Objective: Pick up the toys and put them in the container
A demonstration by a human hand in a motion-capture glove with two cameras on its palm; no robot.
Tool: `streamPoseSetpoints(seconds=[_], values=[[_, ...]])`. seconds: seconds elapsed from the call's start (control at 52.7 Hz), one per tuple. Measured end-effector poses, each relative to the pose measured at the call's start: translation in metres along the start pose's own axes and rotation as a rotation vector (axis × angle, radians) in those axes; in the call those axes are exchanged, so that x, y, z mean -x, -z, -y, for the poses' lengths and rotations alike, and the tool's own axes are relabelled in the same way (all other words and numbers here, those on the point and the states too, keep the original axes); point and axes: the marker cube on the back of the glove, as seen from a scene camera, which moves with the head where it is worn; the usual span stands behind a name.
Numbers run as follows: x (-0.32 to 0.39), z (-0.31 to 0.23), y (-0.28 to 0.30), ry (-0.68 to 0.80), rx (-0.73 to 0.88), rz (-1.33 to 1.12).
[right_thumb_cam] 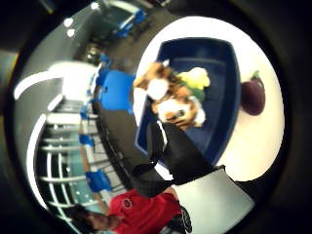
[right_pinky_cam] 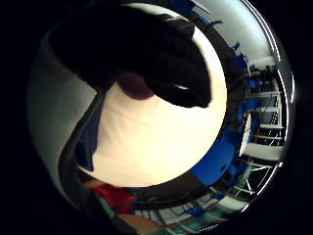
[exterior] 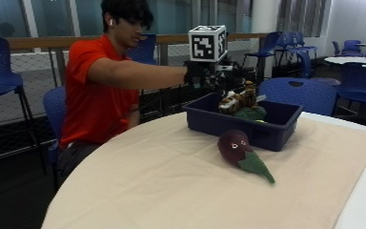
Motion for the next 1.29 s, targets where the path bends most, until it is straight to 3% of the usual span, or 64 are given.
streamPoseSetpoints(seconds=[0.285,0.437,1.006,1.291], values=[[-0.091,0.016,-0.041,-0.209,0.025,-0.05],[-0.11,0.028,-0.071,-0.245,0.065,-0.042],[-0.101,0.066,-0.147,-0.234,0.216,-0.071],[-0.095,0.062,-0.15,-0.192,0.141,-0.123]])
